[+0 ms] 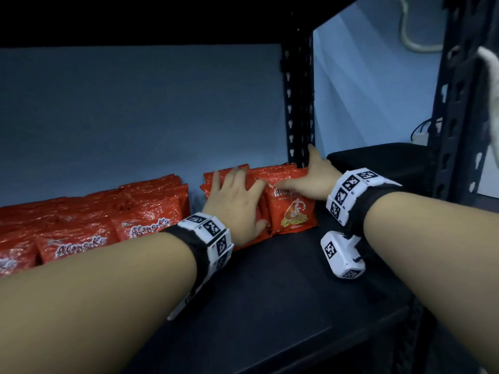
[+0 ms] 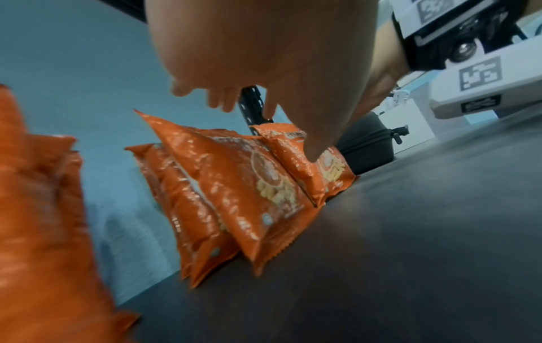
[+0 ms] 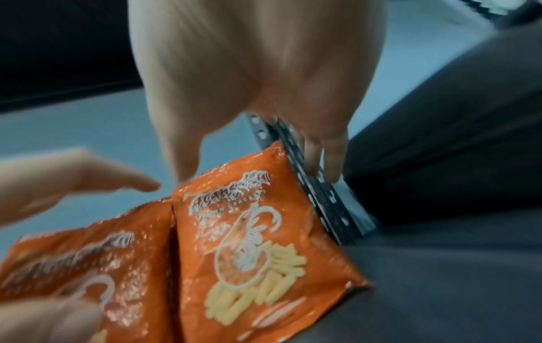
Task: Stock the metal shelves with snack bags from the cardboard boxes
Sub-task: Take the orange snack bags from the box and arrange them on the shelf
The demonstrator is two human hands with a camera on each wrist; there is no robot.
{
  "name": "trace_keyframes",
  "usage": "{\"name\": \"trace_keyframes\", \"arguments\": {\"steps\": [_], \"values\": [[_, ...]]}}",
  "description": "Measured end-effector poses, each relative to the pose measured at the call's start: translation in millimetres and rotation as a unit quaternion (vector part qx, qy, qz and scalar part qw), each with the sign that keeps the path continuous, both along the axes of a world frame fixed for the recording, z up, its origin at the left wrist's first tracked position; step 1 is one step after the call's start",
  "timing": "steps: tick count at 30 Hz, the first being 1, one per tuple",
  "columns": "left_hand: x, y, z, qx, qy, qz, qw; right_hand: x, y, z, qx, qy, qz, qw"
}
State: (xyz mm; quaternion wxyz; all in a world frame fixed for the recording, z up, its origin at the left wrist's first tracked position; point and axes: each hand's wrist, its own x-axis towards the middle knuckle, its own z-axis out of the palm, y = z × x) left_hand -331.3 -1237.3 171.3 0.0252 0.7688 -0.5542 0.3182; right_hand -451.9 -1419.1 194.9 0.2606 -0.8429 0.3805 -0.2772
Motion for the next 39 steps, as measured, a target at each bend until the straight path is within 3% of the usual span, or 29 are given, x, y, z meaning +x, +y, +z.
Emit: {"name": "trace_keyframes", "arguments": {"steps": [3,6,15,39], "values": [[4,4,3,0.013,0.015,0.059,0.998,8,-3,-2,0.062,-0.094,-0.014,0.994],[12,3,7,0.035,0.031,0.099,0.994,18,-3,-6,0.088,-0.121,-0.006,0.989],[24,-9,3,0.067,0.033,0.095,0.993,55,-6,-16,0.092,-0.187,0.010,0.978],[36,19,2,0.079,-0.015,0.108,0.991,90,16,-18,0.136,-0.226,0.017,0.964]]}}
